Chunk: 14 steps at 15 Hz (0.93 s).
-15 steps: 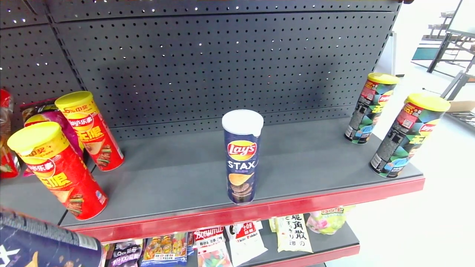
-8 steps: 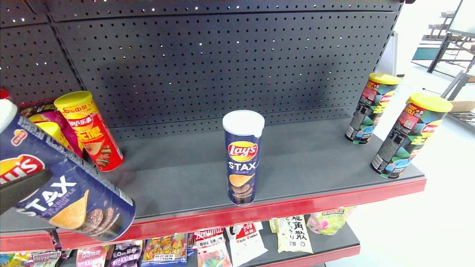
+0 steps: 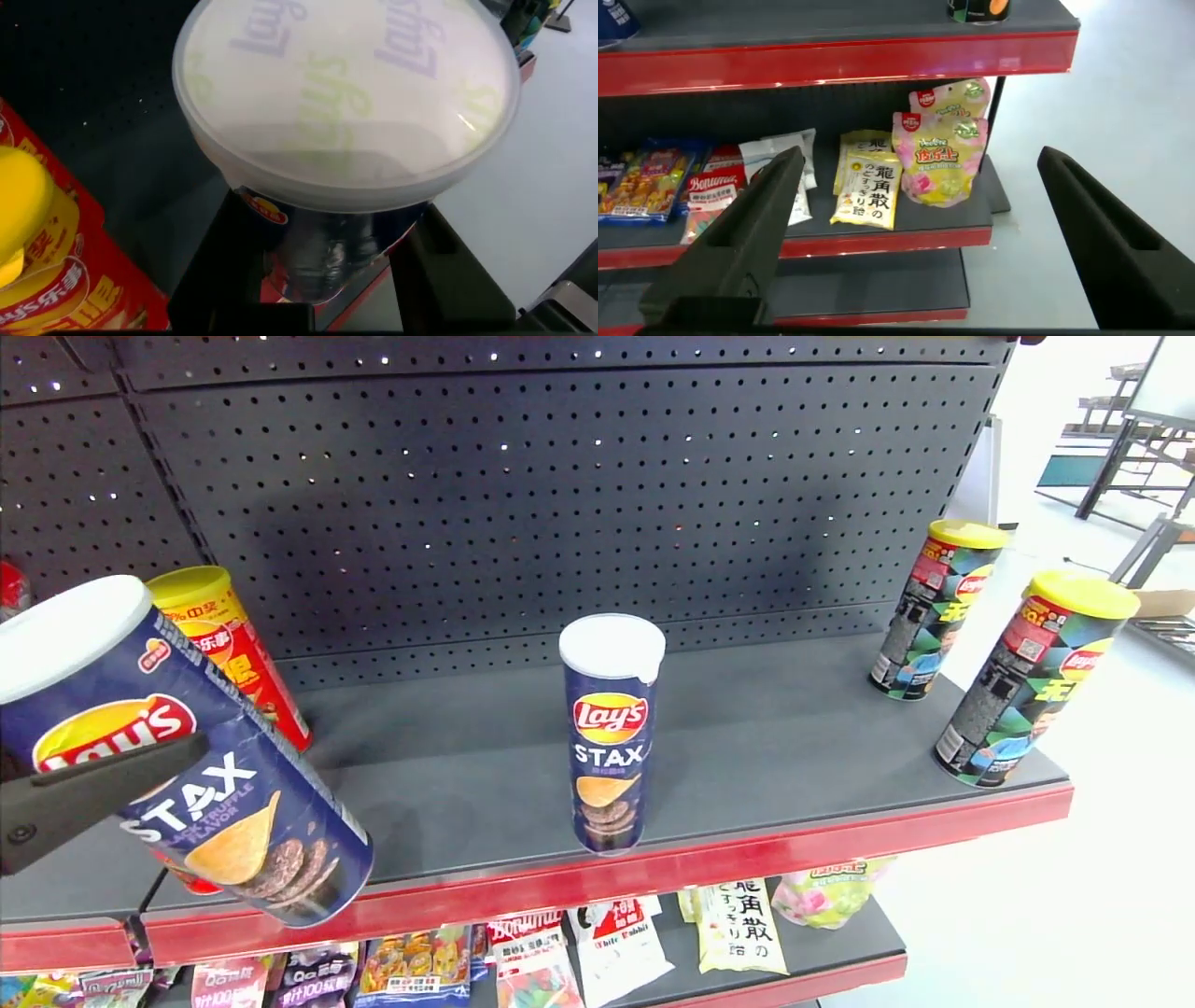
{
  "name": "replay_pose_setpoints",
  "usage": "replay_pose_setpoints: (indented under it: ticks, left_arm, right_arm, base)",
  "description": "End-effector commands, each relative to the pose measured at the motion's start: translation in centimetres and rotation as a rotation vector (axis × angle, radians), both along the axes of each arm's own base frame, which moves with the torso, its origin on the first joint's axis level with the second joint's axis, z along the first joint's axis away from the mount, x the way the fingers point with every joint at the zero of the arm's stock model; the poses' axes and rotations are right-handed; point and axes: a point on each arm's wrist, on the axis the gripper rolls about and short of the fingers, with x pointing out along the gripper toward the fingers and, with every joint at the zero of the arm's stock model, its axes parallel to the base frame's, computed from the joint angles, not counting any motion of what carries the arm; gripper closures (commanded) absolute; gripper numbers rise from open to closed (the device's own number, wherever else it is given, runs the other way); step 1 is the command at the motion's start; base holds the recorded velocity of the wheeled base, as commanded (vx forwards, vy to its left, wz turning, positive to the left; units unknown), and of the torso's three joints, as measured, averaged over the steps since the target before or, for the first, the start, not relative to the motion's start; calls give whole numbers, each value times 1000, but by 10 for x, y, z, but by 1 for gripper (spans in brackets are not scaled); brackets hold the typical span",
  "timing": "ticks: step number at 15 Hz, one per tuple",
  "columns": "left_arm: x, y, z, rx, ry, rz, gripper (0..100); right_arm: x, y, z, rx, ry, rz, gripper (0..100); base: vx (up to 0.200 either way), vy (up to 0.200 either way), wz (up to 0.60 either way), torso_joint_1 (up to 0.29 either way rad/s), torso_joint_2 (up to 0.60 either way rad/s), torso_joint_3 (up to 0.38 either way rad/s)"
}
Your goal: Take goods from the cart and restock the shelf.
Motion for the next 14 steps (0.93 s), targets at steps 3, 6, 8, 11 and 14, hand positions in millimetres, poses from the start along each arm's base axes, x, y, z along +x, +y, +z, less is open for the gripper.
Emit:
replay_pose_setpoints:
  ticks: [3,6,8,11,14]
  left_arm:
    - [15,-4,-2,2,47,-47,100]
    - [31,-11,-3,4,43,-100,100]
    - [41,-15,-4,2,34,-113,100]
    - [74,-33,-7,4,26,-172,100]
    - [107,-45,-8,19,32,-186,100]
  right_arm:
    - [-3,2,-1,6,-37,-152,0]
    - [-7,2,-2,4,-97,-106,0]
    - [-7,2,-2,4,-97,-106,0]
    - [-7,2,-2,5,-97,-106,0]
    - [-7,2,-2,5,-97,-107,0]
  base:
    - [0,0,0,0,0,0]
    - [0,0,0,0,0,0]
    - [0,0,0,0,0,0]
    - [0,0,0,0,0,0]
    - [0,0,0,0,0,0]
